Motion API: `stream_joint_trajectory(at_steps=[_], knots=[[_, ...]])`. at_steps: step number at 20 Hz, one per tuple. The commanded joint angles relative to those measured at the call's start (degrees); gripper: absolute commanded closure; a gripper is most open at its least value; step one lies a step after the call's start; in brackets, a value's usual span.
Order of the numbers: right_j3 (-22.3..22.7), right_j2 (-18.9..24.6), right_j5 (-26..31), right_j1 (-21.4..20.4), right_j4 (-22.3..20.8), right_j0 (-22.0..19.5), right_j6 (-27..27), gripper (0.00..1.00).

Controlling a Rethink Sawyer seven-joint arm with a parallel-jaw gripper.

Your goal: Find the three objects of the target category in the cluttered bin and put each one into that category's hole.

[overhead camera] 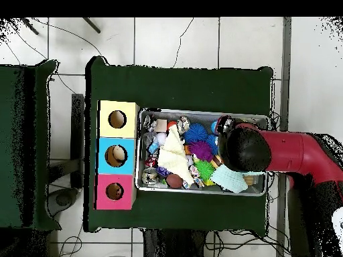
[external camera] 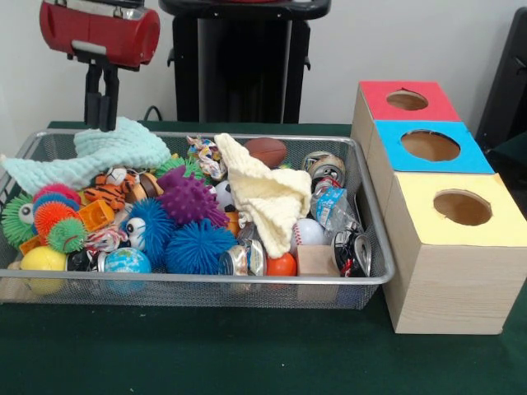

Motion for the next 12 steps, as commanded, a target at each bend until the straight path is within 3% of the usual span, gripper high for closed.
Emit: stream_joint_trajectory(at_steps=[1,3,4,12], knots=[[5.6,0.9,-2.0,3.2,-2.4,-1.3,-4.9,1.00],[5.9,0.7,-4.0,3.1,-3.0,-1.2,-4.0,1.00],[6.1,0.5,-4.3,3.1,-2.9,-1.1,-3.4,0.00],[6.7,-0.9,-6.6,3.3,0.9,0.6,4.0,0.00]])
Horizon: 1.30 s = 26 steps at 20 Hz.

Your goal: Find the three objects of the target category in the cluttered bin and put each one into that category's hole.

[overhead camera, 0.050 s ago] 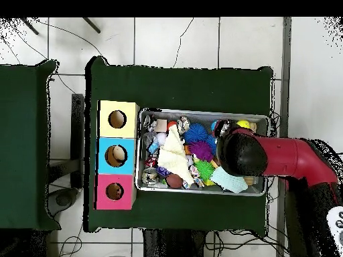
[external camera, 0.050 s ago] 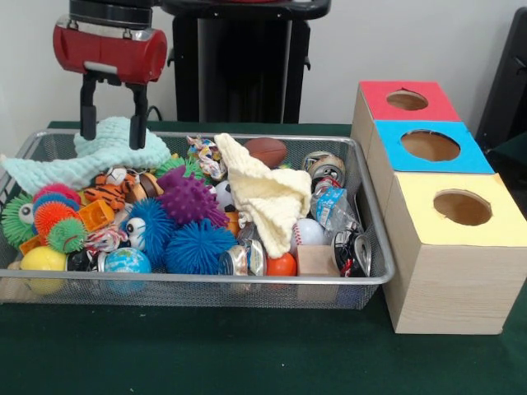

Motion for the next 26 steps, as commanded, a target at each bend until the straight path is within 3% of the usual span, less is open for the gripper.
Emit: stream_joint_trajectory(at_steps=[1,10,20,26], knots=[[4.4,-0.9,-2.4,1.8,1.4,1.3,4.3,0.00],[3.3,-5.8,-3.6,4.4,5.9,4.9,12.6,0.00],[3.5,-9.6,-7.2,6.6,9.9,6.7,12.3,0.00],[5.9,-9.4,-7.9,5.4,12.8,5.3,9.8,0.00]])
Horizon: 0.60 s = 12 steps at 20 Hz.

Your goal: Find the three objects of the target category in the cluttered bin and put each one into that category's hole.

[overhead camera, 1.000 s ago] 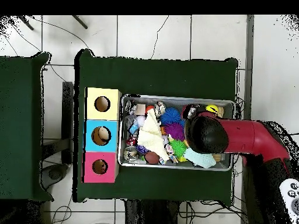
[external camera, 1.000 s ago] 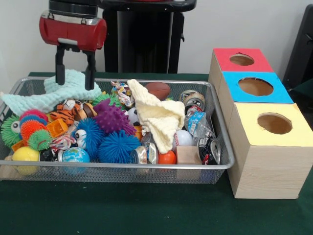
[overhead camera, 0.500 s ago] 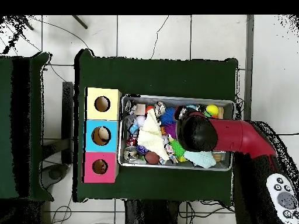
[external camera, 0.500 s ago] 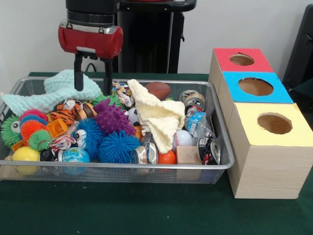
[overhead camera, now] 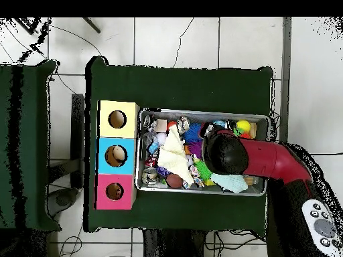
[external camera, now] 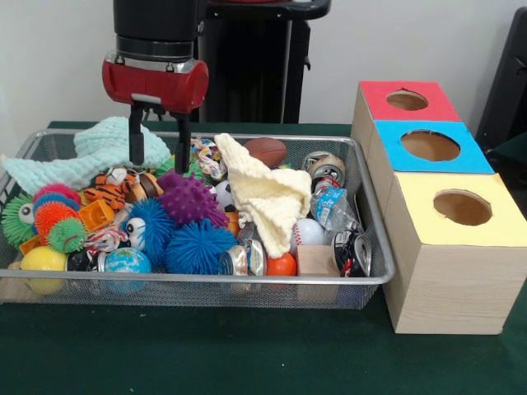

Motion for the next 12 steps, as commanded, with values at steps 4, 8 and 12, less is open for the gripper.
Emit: stream_joint_trajectory(at_steps=[4,8,12], knots=[[7.3,-1.1,-3.1,-0.1,4.8,-2.9,8.4,0.00],[7.2,-0.2,-4.0,1.3,5.2,-4.9,6.4,0.00],[7.8,-0.5,-5.3,1.6,4.9,-5.3,6.2,0.00]])
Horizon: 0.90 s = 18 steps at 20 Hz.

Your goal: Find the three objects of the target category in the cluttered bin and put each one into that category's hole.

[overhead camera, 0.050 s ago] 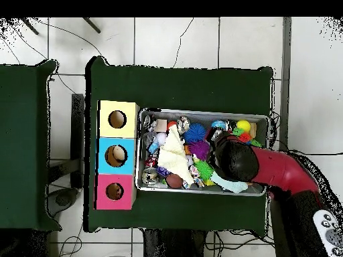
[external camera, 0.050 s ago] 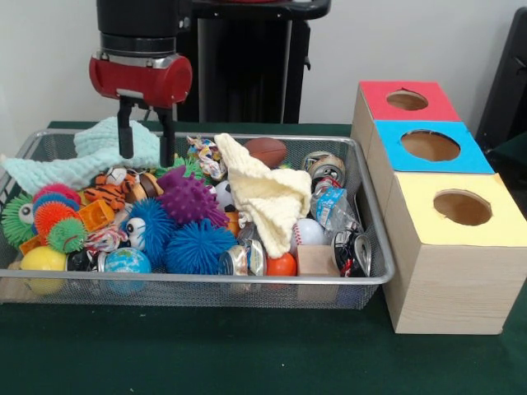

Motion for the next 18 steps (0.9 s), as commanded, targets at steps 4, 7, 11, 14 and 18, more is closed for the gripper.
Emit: stream_joint_trajectory(at_steps=[4,7,11,14,18], knots=[[4.2,-0.8,-5.0,3.2,0.8,-1.9,6.6,0.00],[3.7,-1.4,-5.5,4.0,0.6,-1.6,6.6,0.00],[2.4,-2.4,-7.0,6.0,0.0,-0.9,6.6,0.00],[1.5,-3.3,-8.7,7.9,-0.5,-0.3,6.7,0.00],[0.7,-4.4,-10.5,9.6,-0.7,0.7,6.8,0.00]])
